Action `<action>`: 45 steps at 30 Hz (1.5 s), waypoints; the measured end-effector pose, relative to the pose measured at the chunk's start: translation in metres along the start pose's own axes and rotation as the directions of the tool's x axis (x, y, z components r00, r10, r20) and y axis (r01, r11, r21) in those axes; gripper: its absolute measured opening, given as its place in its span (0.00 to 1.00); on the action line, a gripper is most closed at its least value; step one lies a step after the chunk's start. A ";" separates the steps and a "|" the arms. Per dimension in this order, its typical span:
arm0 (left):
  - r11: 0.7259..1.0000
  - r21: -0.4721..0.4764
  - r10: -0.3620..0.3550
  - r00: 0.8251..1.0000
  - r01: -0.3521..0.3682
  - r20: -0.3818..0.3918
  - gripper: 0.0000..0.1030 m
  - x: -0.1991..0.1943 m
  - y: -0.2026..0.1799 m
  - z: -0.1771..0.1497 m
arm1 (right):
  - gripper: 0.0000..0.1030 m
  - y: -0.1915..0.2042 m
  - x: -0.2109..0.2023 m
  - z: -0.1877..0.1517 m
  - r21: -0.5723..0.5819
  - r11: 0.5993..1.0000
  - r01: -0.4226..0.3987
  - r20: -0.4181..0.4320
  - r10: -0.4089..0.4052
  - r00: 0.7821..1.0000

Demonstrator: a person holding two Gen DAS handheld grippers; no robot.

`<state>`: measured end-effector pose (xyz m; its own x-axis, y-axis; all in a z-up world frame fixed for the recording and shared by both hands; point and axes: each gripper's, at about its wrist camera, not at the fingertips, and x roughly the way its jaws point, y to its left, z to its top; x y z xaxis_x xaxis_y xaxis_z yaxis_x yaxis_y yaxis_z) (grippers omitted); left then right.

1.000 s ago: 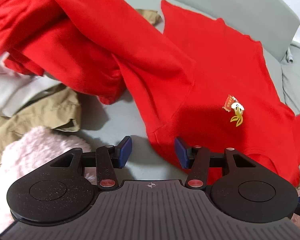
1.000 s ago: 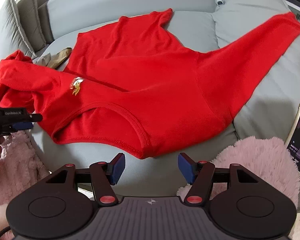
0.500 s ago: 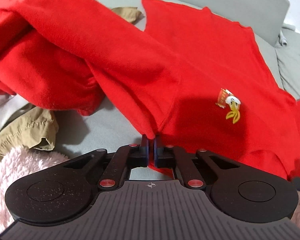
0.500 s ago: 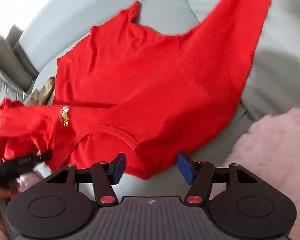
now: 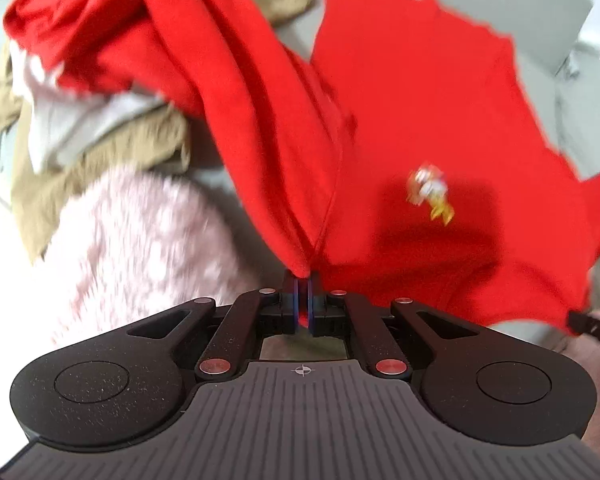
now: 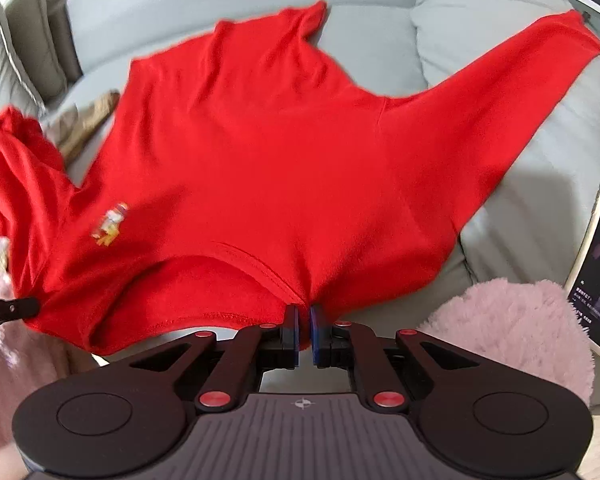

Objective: Fold clothes

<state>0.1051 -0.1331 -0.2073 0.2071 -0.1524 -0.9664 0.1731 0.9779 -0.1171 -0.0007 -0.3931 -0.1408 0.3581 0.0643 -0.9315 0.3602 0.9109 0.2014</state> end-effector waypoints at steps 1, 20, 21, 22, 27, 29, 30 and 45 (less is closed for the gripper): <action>1.000 0.007 0.006 1.000 -0.006 -0.010 0.03 0.001 -0.002 -0.001 | 0.13 0.001 0.005 0.001 -0.014 1.000 0.001 -0.020 -0.001 1.000; 0.955 0.293 -0.122 0.968 0.055 0.218 0.32 -0.036 -0.058 0.002 | 0.14 0.012 -0.024 0.015 -0.177 0.984 0.036 0.166 -0.006 0.986; 0.945 0.323 -0.132 0.966 0.055 0.222 0.28 -0.027 -0.067 0.002 | 0.14 0.016 -0.016 0.016 -0.186 0.982 0.031 0.162 -0.001 0.987; 0.935 0.350 -0.142 0.964 0.056 0.224 0.26 -0.019 -0.073 0.002 | 0.14 0.021 -0.006 0.017 -0.195 0.980 0.027 0.157 0.004 0.988; 0.917 0.399 -0.025 0.993 -0.022 0.113 0.14 0.029 -0.080 0.001 | 0.12 0.023 0.019 0.002 -0.218 0.972 0.091 0.068 -0.078 0.995; 0.933 0.360 -0.012 0.998 -0.010 0.059 0.14 0.024 -0.073 0.006 | 0.12 0.020 0.022 -0.006 -0.222 0.968 0.113 0.033 -0.108 0.994; 0.939 0.344 -0.019 0.999 0.005 0.036 0.14 0.021 -0.069 0.009 | 0.15 0.015 0.016 -0.006 -0.204 0.974 0.102 -0.011 -0.107 0.994; 0.974 0.215 -0.141 0.936 0.073 0.322 0.60 0.010 -0.050 0.191 | 0.39 0.024 -0.004 0.169 -0.216 0.974 0.072 0.325 0.003 0.946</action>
<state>0.2829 -0.2106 -0.1673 0.4791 -0.3265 -0.8147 0.3909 0.9105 -0.1350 0.1521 -0.4406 -0.0810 0.6195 -0.0693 -0.7820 0.1899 0.9797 0.0636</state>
